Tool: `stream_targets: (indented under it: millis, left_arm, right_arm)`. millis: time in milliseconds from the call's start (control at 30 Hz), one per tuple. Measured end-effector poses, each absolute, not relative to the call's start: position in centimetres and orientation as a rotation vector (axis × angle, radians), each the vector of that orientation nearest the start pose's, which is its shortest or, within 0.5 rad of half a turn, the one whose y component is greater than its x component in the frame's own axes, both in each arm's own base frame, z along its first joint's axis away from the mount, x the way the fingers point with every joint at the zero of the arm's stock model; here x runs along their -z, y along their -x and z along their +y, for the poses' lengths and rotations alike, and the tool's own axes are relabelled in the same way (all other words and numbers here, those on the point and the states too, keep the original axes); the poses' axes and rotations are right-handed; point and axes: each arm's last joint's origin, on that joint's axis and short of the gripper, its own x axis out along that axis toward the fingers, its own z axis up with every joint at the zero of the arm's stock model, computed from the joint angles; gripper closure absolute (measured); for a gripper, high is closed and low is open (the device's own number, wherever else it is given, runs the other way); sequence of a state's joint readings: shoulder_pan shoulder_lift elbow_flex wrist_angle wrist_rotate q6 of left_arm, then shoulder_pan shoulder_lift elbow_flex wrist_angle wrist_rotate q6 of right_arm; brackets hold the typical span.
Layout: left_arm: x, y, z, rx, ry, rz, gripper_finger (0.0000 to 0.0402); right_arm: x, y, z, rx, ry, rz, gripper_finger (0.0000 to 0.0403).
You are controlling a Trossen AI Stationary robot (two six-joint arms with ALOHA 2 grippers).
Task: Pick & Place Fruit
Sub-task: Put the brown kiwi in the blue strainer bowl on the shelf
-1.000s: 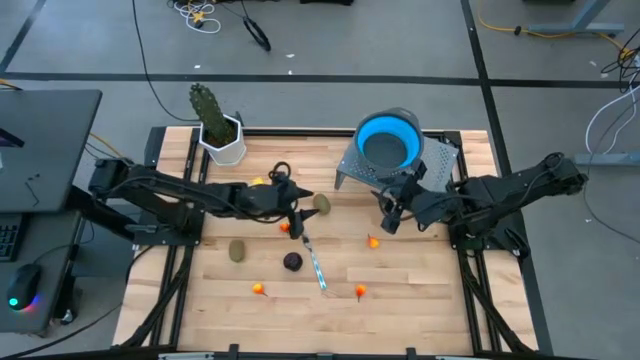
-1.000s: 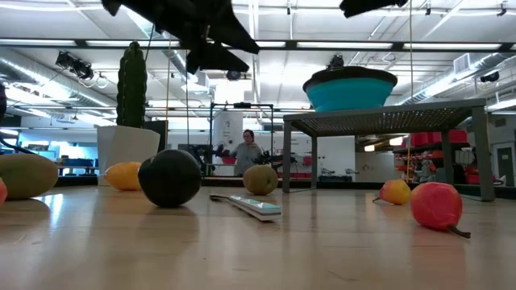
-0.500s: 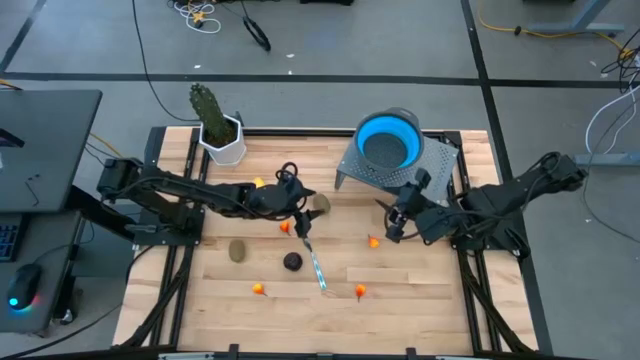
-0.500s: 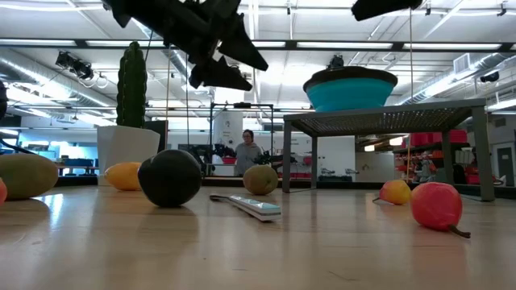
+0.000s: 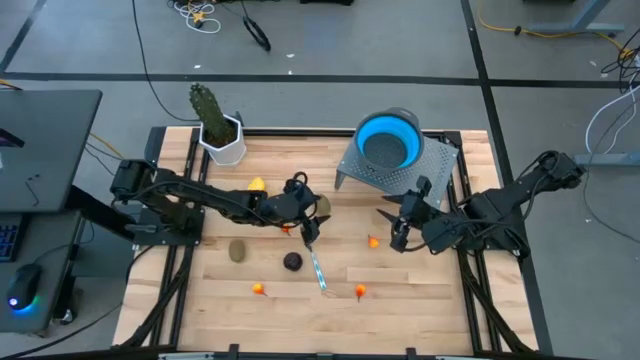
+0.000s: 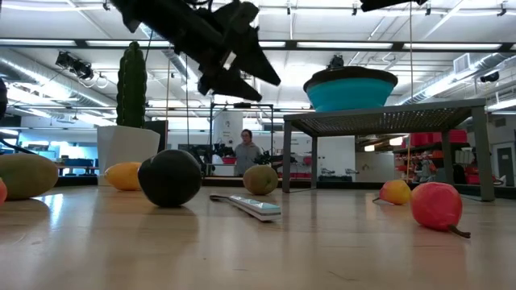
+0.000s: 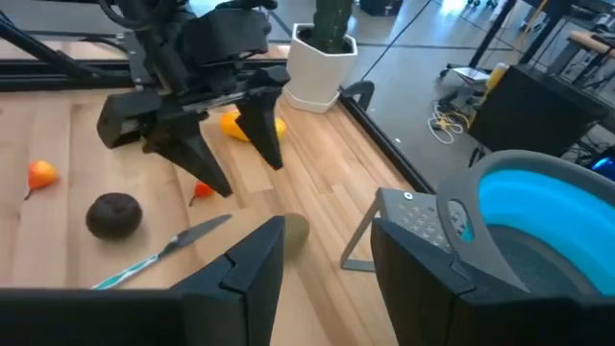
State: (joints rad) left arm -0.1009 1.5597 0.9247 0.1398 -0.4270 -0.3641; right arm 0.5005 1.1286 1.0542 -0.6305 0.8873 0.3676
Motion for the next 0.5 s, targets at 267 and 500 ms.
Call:
stream_targets:
  millis: [267, 500]
  left_arm:
    - [-23.7, -33.5, -2.2, -0.417, 0.202, 0.469, 0.0081]
    - [-22.5, -34.2, -2.3, -0.384, 0.156, 0.510, 0.0081]
  right_arm:
    - [-32.6, -20.0, 9.4, 0.437, 0.066, 0.469, 0.0236]
    - [-31.9, -19.5, 10.0, 0.419, 0.048, 0.481, 0.0236]
